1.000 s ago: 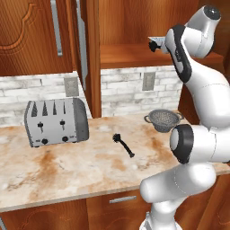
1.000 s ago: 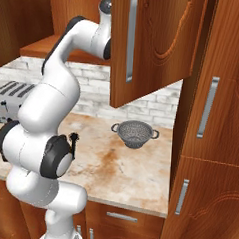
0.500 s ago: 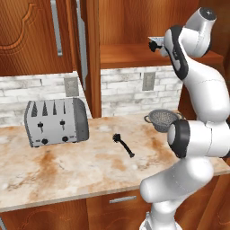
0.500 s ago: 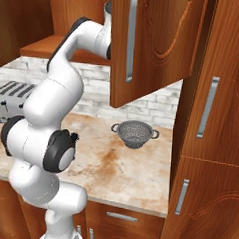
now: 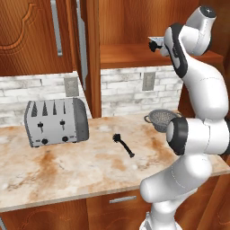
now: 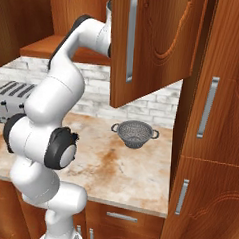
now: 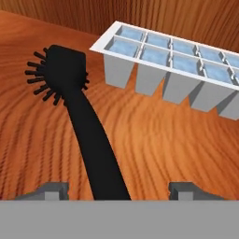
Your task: Pick the dish brush and dish brush from the cabinet and place them on the counter.
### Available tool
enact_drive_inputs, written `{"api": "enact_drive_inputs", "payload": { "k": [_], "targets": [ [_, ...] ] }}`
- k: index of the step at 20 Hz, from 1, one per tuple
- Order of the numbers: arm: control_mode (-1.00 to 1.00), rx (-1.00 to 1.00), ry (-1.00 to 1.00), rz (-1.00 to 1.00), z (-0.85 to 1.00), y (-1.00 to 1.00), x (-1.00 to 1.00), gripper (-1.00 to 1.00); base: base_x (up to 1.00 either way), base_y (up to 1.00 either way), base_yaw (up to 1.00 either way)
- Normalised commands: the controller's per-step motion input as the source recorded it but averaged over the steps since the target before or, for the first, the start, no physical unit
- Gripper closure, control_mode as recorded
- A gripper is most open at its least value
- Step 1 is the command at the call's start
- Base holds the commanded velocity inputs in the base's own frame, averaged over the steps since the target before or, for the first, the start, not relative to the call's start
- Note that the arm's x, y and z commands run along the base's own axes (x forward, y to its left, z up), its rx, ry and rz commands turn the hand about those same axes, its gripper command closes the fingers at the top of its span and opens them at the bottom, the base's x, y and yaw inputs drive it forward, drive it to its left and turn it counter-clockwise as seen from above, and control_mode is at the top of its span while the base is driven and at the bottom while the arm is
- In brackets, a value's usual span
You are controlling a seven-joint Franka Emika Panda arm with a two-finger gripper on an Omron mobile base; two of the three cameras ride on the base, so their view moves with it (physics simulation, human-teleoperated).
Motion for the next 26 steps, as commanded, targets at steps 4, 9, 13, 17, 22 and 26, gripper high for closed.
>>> {"api": "enact_drive_inputs", "payload": {
  "k": [4, 9, 13, 17, 22, 26],
  "targets": [
    [-1.00, 0.00, 0.01, 0.00, -0.02, 0.00, 0.00, 1.00, 0.00, 0.00, 0.00],
    [-1.00, 0.00, 0.01, 0.00, 0.00, 0.00, 0.00, 1.00, 0.00, 0.00, 0.00],
    [-1.00, 0.00, 0.02, 0.00, 0.22, 0.03, -0.01, 1.00, 0.00, 0.00, 0.00],
    [-1.00, 0.00, 0.01, 0.00, 0.36, 0.09, 0.00, 1.00, 0.00, 0.00, 0.00],
    [-1.00, 0.00, 0.01, 0.01, 0.21, 0.16, -0.12, 1.00, 0.00, 0.00, 0.00],
    [-1.00, 0.00, 0.00, 0.00, 0.00, 0.27, -0.41, 1.00, 0.00, 0.00, 0.00]
  ]
}}
